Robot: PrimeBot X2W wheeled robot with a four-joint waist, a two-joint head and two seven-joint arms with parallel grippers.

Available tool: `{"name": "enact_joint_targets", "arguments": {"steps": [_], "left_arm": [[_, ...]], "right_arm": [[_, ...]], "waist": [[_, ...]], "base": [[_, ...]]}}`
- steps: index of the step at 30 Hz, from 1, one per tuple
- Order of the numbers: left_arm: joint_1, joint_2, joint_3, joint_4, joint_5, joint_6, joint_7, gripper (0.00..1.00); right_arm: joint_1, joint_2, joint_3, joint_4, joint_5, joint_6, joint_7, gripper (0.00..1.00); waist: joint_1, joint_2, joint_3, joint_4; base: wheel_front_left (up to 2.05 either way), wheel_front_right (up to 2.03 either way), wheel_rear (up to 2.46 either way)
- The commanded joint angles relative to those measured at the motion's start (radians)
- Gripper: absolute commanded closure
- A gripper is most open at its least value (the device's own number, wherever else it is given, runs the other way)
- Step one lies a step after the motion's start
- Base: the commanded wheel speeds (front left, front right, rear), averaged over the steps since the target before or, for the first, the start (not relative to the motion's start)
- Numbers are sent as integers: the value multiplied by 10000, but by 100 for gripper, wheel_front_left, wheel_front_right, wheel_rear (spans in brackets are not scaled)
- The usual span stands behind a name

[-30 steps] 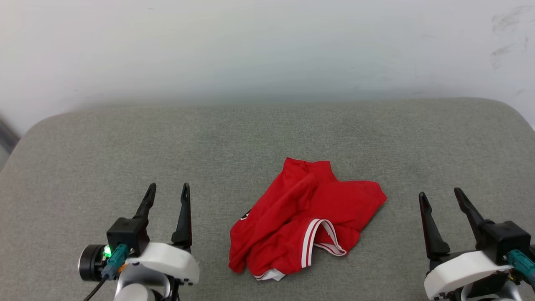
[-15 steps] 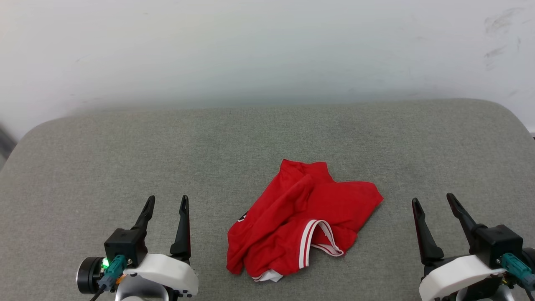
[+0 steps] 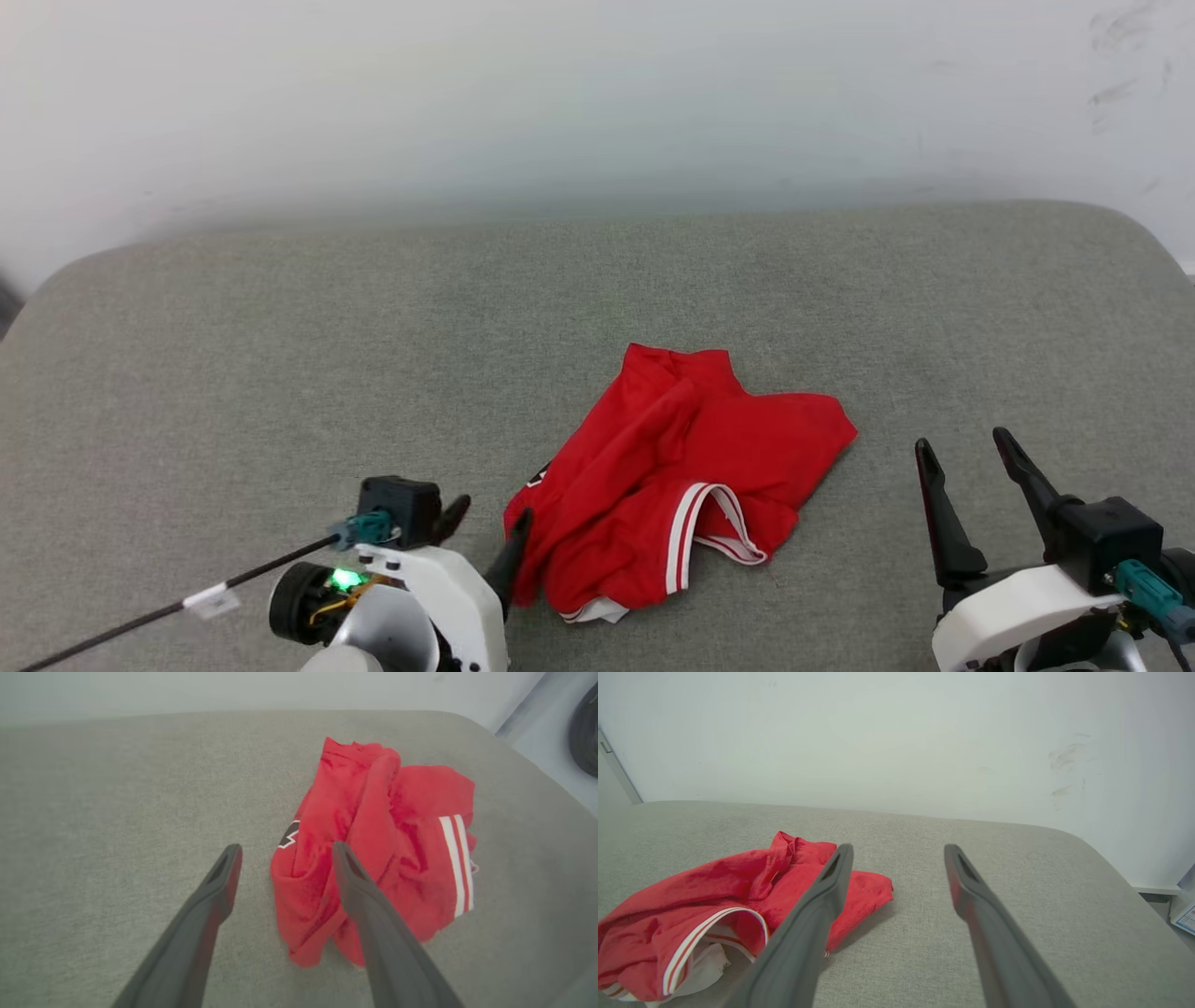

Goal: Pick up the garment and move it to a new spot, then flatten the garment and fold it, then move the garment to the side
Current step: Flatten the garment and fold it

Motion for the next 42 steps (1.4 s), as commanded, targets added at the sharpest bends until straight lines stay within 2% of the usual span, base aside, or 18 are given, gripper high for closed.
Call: {"name": "enact_joint_targets", "arguments": {"steps": [1, 7, 12, 13, 14, 20, 25, 28, 31, 34, 42], "left_arm": [[-103, 60, -101, 34, -130, -114, 405, 0], [-248, 350, -540, 292, -701, -369, 2641, 0], [-479, 465, -646, 645, -850, -367, 3446, 0], [-565, 430, -596, 671, -886, -335, 3429, 36], [-619, 457, -576, 736, -828, -286, 3387, 100], [-1076, 724, -75, 579, -224, 301, 2332, 100], [-1774, 1115, 315, -199, 533, 744, 1358, 100], [-2206, 1142, 291, -800, 940, 856, 935, 100], [-2543, 879, -71, -1343, 1170, 737, 689, 100], [-2826, 348, -814, -1390, 1224, 352, 738, 100], [-3145, -1507, -3176, 434, 1141, -904, 723, 100]], "right_arm": [[-131, 15, 32, -55, 51, -10, -31, 0], [-243, 15, 87, 27, 162, -10, -89, 0], [-435, 15, 120, 182, 206, -10, -188, 0], [-443, 15, 119, 208, 222, -10, -213, 0], [-446, 15, 114, 236, 225, -10, -241, 0], [-494, 15, 6, 380, 271, -10, -286, 0], [-535, 15, 75, 536, 358, -10, -294, 0], [-545, 15, 142, 619, 393, -10, -305, 0], [-563, 15, 163, 643, 397, -10, -303, 0], [-574, 15, 134, 611, 366, -10, -270, 0], [-820, 12, 74, 543, 339, -10, -252, 0]], "waist": [[0, 0, 109, -68], [0, 0, 545, -282], [0, 0, 889, -444], [0, 0, 936, -460], [0, 0, 966, -473], [0, 0, 952, -391], [0, 0, 772, -227], [0, 0, 632, -215], [0, 0, 567, -267], [0, 0, 645, -366], [0, 0, 1293, -982]], "base": [[0, 0, 0], [0, 0, 0], [0, 0, 0], [0, 0, 0], [0, 0, 0], [0, 0, 0], [0, 0, 0], [0, 0, 0], [0, 0, 0], [0, 0, 0], [0, 0, 0]]}}
